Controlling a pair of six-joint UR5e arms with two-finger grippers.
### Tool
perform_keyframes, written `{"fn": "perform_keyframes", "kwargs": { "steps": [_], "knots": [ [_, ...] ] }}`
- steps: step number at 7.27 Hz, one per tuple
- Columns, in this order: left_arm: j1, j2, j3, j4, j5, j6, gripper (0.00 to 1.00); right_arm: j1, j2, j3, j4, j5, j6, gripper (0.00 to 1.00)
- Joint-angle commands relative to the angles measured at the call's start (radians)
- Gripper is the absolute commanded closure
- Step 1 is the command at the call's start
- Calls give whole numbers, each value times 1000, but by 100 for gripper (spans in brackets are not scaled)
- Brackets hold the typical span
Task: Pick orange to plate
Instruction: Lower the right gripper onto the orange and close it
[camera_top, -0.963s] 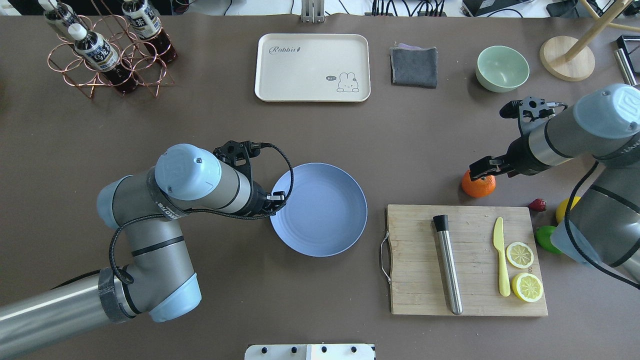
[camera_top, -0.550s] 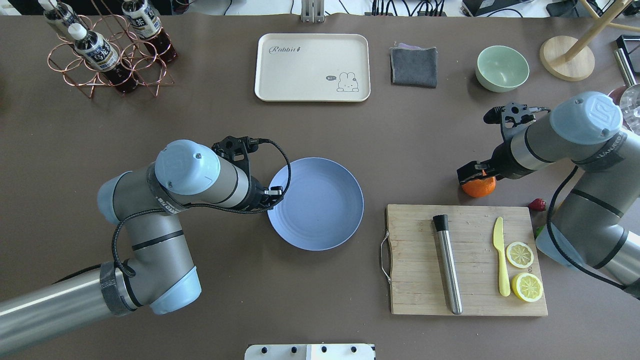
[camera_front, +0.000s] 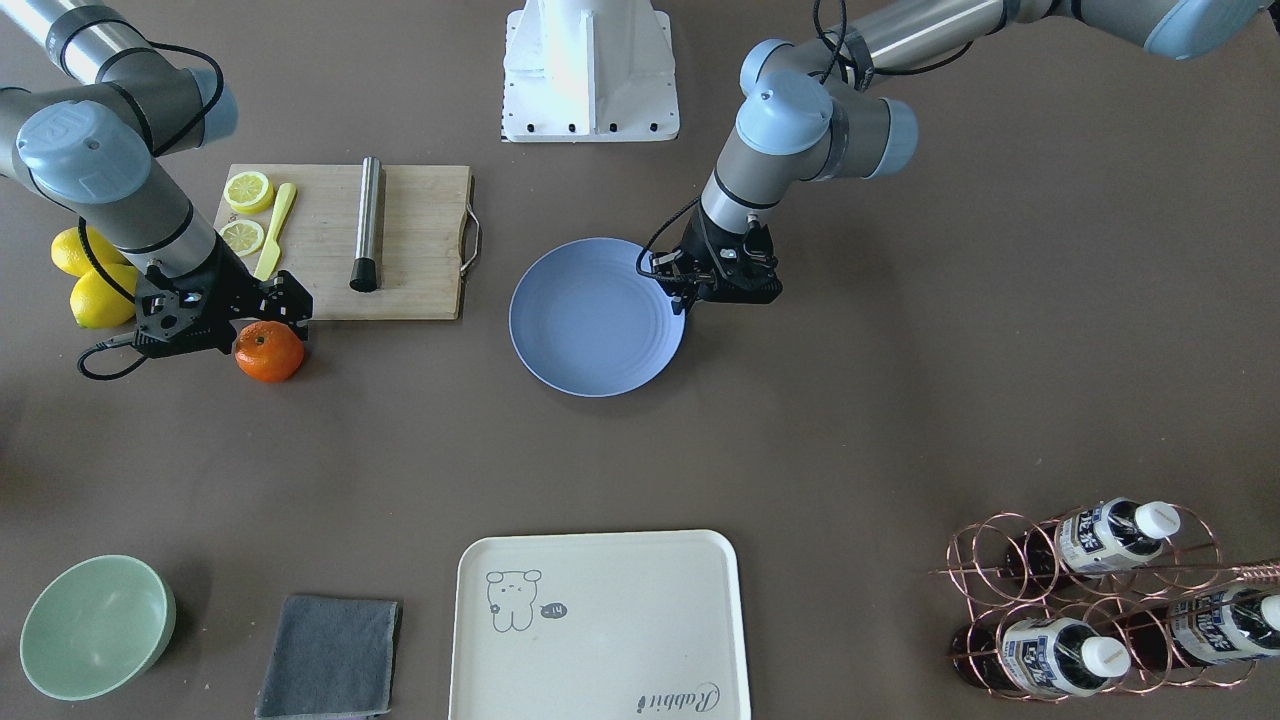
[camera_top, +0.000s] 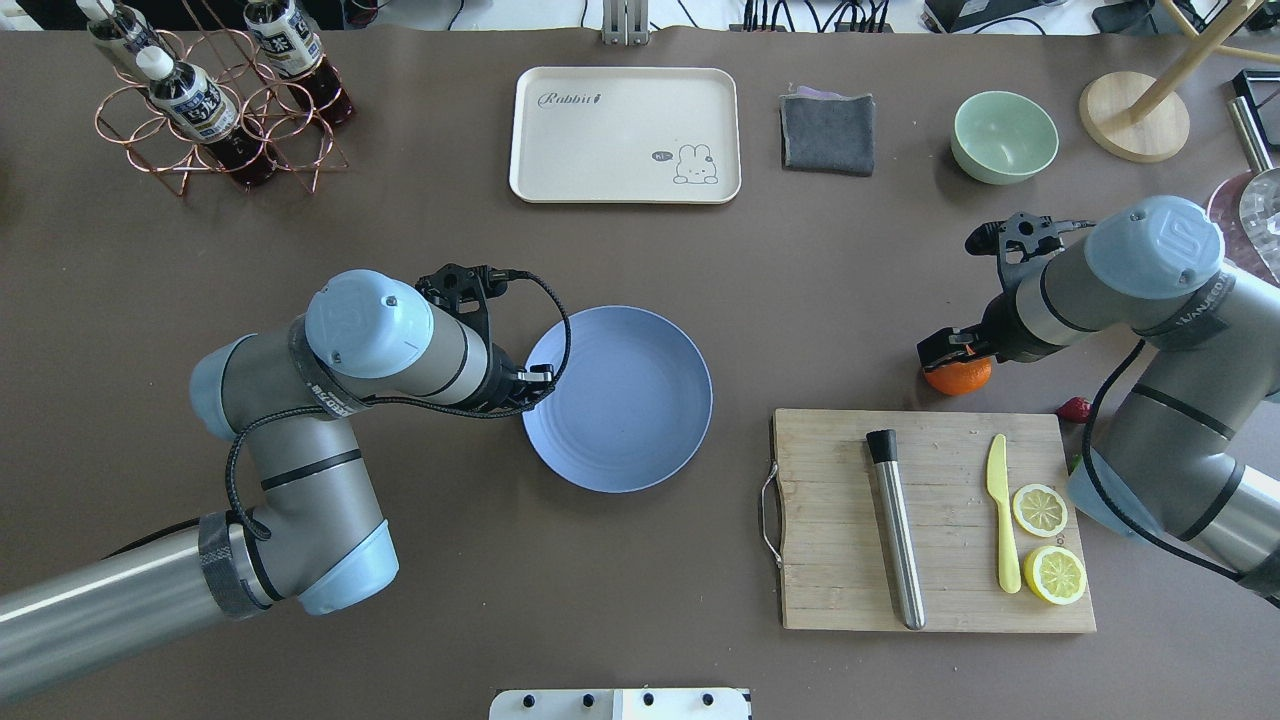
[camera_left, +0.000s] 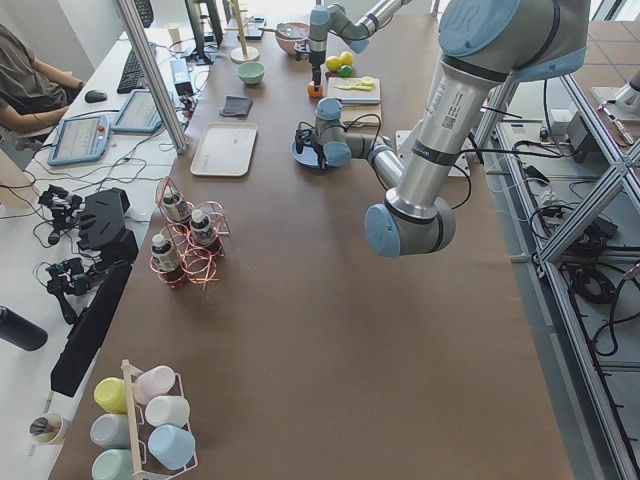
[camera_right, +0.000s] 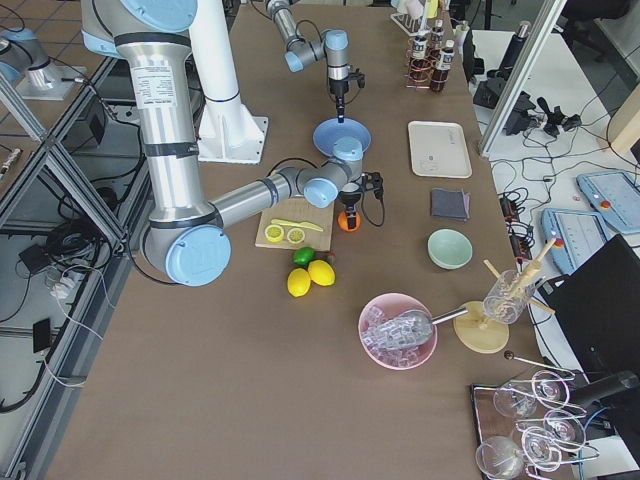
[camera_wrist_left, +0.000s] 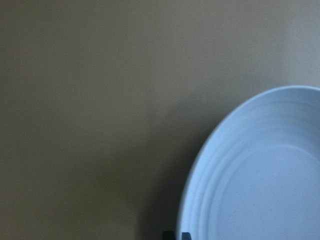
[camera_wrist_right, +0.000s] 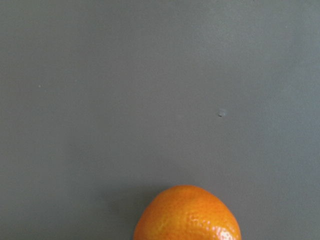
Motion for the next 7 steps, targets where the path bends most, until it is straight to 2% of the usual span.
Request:
{"fn": "perform_keyframes", "kwargs": {
  "steps": [1,2,3,4,5,6,7],
  "knots": [
    [1,0,7,-2,0,-1,73,-22,9,-12,-8,-28,0,15],
    [3,0,6,-2,3,2,16,-22,10,-12,-8,-27,0,33],
    [3,-1,4,-2,3,-1,5,-22,13,-6,-8,-19,0,60],
    [0,-6,-4,-2,3,-1,5,-22,26,0,-9,-18,1,100],
    [-6,2,-31,-2,0,7,5,-16,92,24,-64,-8,12,100],
    [-26,26,-87,4,-3,8,5,-32,180,67,-168,-14,41,100],
    [-57,79,-140,4,-12,28,6,-95,274,87,-240,-39,131,100]
  ]
}}
